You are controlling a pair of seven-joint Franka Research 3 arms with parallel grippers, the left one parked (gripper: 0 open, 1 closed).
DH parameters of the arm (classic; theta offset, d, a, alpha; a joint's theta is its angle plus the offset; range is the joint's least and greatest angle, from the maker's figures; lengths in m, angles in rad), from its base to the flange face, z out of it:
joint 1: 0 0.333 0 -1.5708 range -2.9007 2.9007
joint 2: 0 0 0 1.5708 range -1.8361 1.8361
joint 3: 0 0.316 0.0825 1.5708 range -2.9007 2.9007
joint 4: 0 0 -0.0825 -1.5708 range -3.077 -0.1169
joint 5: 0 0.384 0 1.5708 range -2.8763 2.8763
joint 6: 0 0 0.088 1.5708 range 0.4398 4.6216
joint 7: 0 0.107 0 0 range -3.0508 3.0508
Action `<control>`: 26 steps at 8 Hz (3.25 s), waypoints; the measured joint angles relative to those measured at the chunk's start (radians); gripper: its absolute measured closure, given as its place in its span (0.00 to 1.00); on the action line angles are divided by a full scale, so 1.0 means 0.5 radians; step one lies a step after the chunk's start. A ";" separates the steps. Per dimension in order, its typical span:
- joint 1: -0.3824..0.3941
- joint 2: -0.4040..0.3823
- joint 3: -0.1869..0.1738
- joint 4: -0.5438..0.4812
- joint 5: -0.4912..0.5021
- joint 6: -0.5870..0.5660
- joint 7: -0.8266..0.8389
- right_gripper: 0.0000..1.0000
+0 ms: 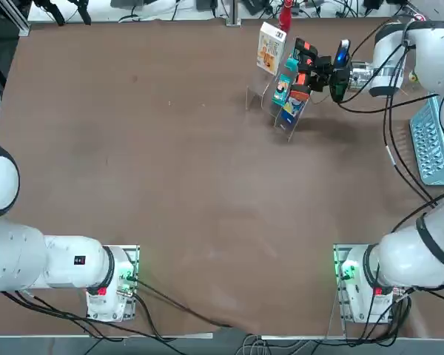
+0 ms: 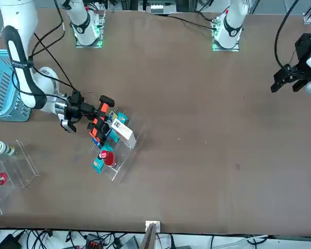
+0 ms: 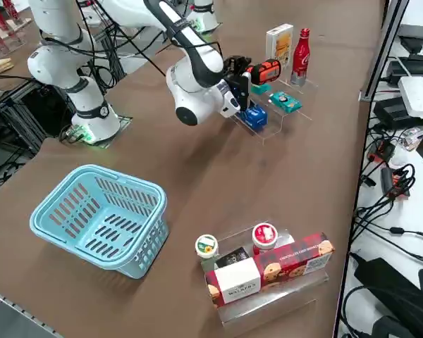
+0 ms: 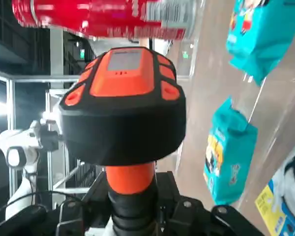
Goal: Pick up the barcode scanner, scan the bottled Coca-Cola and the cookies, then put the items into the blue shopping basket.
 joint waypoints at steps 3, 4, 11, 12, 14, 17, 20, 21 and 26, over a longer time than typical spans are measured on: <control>-0.003 -0.012 -0.004 -0.018 -0.089 -0.034 -0.031 0.56; -0.004 -0.012 -0.007 -0.042 -0.123 -0.036 -0.069 0.56; -0.004 -0.016 -0.010 -0.213 -0.147 -0.050 -0.216 0.56; -0.004 -0.018 -0.010 -0.216 -0.147 -0.052 -0.216 0.56; -0.004 -0.025 -0.010 -0.218 -0.147 -0.053 -0.216 0.56; -0.020 -0.075 -0.018 -0.189 -0.263 -0.054 -0.120 0.56; -0.138 -0.177 -0.045 0.001 -0.716 -0.061 0.189 0.56; -0.183 -0.212 -0.064 0.070 -0.952 -0.071 0.287 0.56; -0.270 -0.406 -0.088 0.317 -2.256 -0.013 0.782 0.56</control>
